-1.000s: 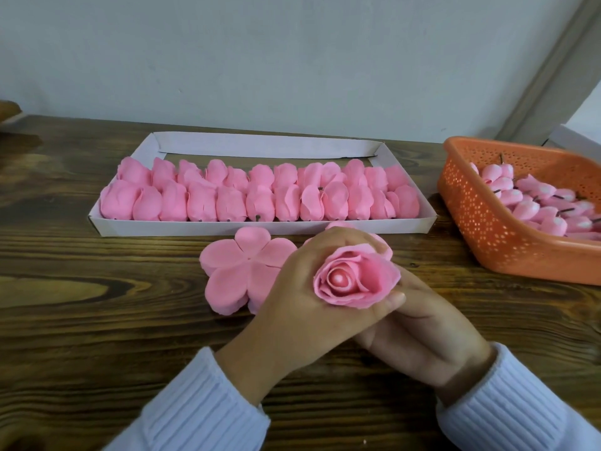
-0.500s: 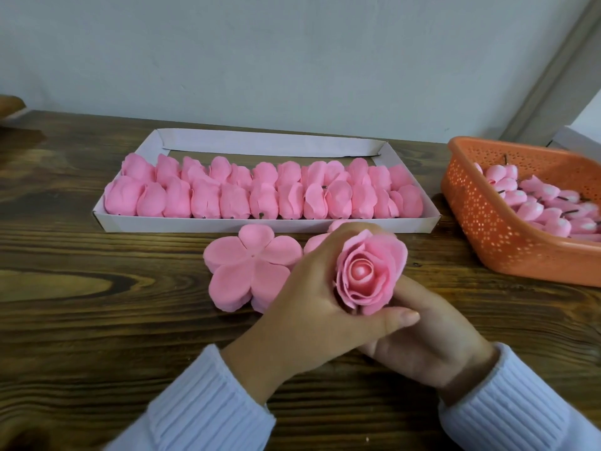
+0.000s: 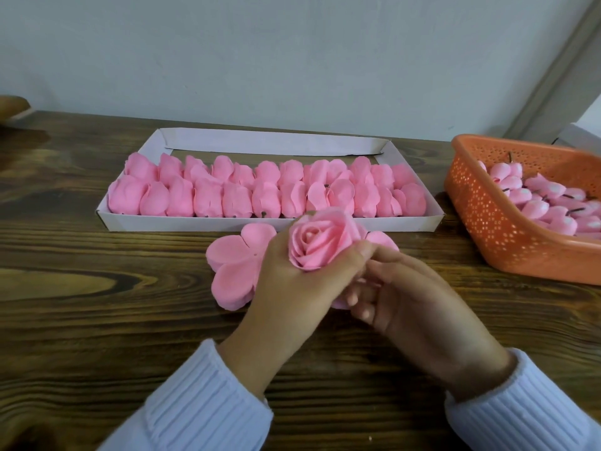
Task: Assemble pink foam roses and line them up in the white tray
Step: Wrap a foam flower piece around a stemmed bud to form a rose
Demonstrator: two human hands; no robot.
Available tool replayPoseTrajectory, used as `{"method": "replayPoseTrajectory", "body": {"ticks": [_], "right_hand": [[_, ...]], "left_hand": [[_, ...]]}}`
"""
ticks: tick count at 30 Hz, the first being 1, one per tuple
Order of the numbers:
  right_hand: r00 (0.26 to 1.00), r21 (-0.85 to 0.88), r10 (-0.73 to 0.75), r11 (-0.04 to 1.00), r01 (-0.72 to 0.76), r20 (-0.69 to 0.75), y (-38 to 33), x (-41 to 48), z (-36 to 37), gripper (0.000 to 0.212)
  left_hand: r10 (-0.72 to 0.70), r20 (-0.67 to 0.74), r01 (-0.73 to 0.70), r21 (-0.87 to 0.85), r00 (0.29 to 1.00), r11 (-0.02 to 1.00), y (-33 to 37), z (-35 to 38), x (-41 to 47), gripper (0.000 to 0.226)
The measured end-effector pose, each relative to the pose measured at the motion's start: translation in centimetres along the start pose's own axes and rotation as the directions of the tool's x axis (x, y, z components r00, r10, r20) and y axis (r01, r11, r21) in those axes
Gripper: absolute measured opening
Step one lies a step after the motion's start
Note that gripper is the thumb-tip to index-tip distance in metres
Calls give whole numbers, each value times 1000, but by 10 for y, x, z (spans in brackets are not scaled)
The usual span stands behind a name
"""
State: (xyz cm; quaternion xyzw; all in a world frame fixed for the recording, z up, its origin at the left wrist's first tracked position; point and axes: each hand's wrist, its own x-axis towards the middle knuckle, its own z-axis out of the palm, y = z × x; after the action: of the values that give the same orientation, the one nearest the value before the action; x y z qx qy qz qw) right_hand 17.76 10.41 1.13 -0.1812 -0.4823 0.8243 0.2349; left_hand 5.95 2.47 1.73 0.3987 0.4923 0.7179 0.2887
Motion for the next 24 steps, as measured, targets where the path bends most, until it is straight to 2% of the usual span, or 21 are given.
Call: {"method": "replayPoseTrajectory", "body": {"ticks": [1, 3, 5, 7, 9, 11, 13, 18, 24], "right_hand": [[996, -44, -68, 997, 66, -54, 0, 1, -1, 19], [959, -167, -243, 961, 218, -147, 2, 1, -5, 19], [887, -332, -437, 868, 370, -152, 1, 0, -8, 18], [787, -506, -616, 689, 518, -33, 0, -3, -8, 16], [687, -655, -714, 459, 601, 131, -1, -6, -6, 15], [632, -749, -733, 266, 606, 251, 0, -8, -3, 18], [628, -792, -706, 156, 590, 328, 1, -8, 1, 21], [672, -845, -651, 86, 528, 353, 2, -8, 2, 22], [663, -868, -662, 35, 495, 351, 2, -8, -1, 35]], "left_hand": [[-23, -28, 23, -18, 999, 1000, -1, 0, 2, 13], [-59, -27, 59, -1, 998, 998, -5, -1, 4, 25], [-106, 30, 105, 22, 994, 994, -7, -1, 5, 33], [-165, 102, 159, 57, 981, 986, -7, 0, 4, 37], [-204, 141, 192, 97, 969, 977, -7, 0, 4, 44], [-209, 179, 191, 112, 961, 975, -7, 1, 3, 47], [-215, 193, 193, 129, 957, 973, -7, 1, 3, 48], [-214, 273, 171, 173, 938, 970, -5, 1, 3, 47], [-264, 289, 223, 167, 920, 961, -6, 2, 1, 61]]}}
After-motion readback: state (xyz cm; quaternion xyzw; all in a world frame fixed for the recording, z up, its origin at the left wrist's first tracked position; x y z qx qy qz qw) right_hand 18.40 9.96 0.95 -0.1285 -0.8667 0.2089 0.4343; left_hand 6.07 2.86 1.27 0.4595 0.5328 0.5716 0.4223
